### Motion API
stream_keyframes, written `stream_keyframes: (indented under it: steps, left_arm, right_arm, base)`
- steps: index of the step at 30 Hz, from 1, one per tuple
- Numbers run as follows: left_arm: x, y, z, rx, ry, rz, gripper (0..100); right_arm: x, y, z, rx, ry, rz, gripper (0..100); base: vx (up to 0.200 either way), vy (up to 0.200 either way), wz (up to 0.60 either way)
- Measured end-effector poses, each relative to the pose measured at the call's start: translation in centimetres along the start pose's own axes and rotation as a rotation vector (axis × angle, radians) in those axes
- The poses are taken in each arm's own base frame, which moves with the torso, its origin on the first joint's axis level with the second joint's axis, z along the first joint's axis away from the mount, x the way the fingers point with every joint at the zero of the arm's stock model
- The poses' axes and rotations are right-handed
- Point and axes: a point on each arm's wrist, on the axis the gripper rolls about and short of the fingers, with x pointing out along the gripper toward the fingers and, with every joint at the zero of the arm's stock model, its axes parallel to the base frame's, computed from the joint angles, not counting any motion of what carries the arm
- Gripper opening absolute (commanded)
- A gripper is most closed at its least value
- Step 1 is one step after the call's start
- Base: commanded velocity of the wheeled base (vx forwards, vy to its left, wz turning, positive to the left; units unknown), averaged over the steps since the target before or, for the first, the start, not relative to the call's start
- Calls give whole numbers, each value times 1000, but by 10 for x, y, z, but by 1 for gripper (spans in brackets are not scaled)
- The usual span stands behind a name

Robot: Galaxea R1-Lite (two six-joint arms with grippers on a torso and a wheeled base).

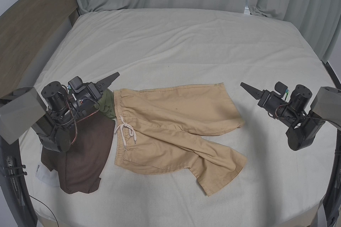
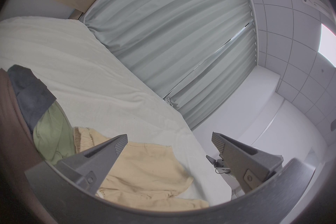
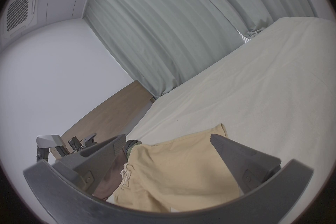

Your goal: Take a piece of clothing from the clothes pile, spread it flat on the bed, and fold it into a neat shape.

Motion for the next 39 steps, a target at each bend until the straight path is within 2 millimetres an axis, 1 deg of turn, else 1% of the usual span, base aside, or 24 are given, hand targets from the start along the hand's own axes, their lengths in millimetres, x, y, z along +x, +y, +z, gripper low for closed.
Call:
stream_keyframes:
  steps: [4, 8, 12, 16, 23, 27, 33, 39]
  left_arm:
    - [-12, -6, 7, 9, 4, 6, 100]
    - [-23, -10, 10, 27, 29, 1, 100]
    - [-32, -14, 6, 70, 70, -11, 100]
    - [-37, -18, -2, 113, 101, -15, 100]
    - [-41, -25, -14, 150, 142, -18, 100]
    - [-40, -30, -21, 151, 160, -33, 100]
    - [-39, -33, -23, 149, 167, -39, 100]
    - [-39, -33, -23, 149, 168, -40, 100]
  right_arm:
    - [-15, 12, -3, 16, 31, -17, 100]
    - [-32, 23, -8, 40, 69, -38, 100]
    - [-46, 32, -13, 61, 101, -55, 100]
    - [-56, 37, -18, 75, 127, -69, 100]
    - [-69, 40, -31, 25, 186, -92, 100]
    - [-71, 39, -42, 30, 217, -112, 100]
    - [-71, 33, -56, 48, 239, -180, 100]
    - [-81, 30, -71, 85, 297, -224, 100]
  base:
    - [0, 0, 0]
    - [0, 0, 0]
    - [0, 0, 0]
    - [0, 0, 0]
    - [0, 0, 0]
    - [0, 0, 0]
    - [0, 0, 0]
    - [0, 0, 0]
